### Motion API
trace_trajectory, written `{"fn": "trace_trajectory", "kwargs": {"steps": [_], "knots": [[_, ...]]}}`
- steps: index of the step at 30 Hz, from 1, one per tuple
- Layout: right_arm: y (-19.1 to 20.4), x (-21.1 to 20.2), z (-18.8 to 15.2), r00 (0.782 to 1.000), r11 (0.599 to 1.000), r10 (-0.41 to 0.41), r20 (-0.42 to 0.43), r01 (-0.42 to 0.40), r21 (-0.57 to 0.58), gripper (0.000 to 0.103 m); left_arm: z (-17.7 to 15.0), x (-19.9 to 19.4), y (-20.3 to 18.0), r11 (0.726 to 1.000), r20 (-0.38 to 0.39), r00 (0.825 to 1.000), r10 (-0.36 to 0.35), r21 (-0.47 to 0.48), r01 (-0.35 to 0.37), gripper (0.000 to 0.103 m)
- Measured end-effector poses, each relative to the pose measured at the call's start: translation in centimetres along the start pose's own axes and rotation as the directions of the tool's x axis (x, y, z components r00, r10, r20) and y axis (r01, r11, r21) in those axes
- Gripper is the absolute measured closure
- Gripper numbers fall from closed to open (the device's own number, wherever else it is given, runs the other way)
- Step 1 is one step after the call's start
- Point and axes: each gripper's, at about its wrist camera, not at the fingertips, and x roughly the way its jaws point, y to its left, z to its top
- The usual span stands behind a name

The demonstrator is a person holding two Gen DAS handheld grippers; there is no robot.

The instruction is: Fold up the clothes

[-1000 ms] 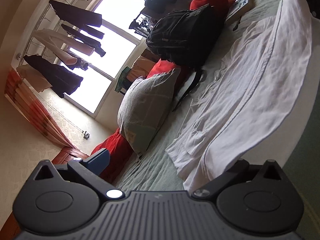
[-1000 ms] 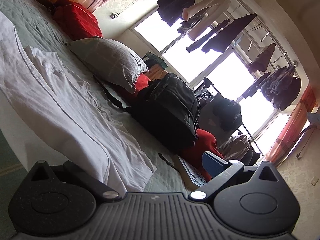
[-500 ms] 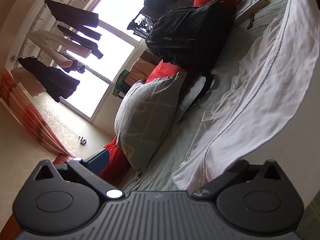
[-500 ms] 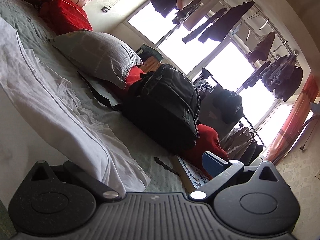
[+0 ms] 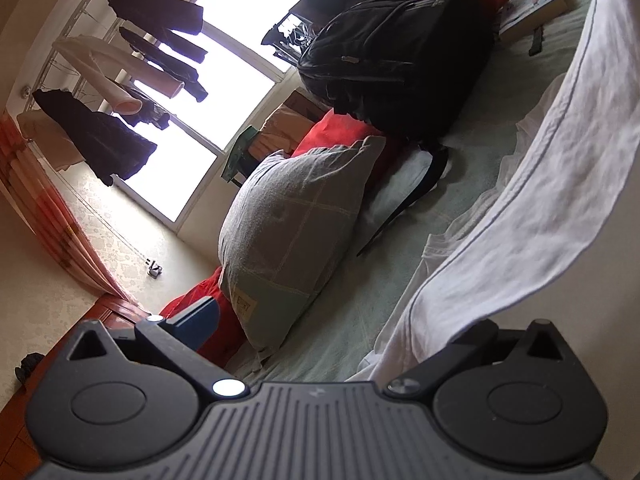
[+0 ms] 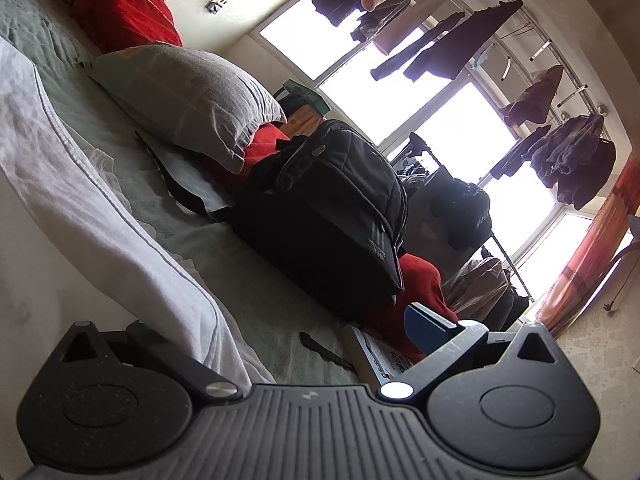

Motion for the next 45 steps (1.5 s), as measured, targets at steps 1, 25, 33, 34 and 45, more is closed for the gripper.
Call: {"fn": "trace_trajectory", "kwargs": {"steps": [1, 25, 33, 34, 45], "knots": [[0.0, 0.5, 0.1, 1.000, 1.000, 0.007, -0.004, -0.007, 0.002, 0.000, 0.1, 0.4, 0.0, 1.000, -0.004, 1.000, -0.004, -0.001, 0.004, 0.000], [-2.8, 2.6, -3.2, 0.931, 0.931, 0.339, -0.137, -0.311, 0.191, 0.000, -3.1, -1.2, 0.5, 0.968, -0.121, 0.962, -0.245, 0.014, 0.249, 0.001], [-5.2, -2.1, -3.8, 0.733, 0.623, 0.675, 0.085, -0.628, 0.467, 0.000, -2.7, -5.8, 1.4, 0.709, 0.033, 0.748, -0.663, -0.292, 0.642, 0.001], [-5.0, -2.1, -3.9, 0.682, 0.556, 0.723, 0.111, -0.669, 0.493, 0.000, -2.5, -5.6, 1.1, 0.660, 0.054, 0.709, -0.703, -0.322, 0.678, 0.001], [-1.3, 3.5, -3.8, 0.555, 0.391, 0.830, 0.061, -0.657, 0.644, 0.000, -2.8, 2.1, 0.4, 0.436, 0.107, 0.615, -0.781, -0.612, 0.660, 0.001]]}}
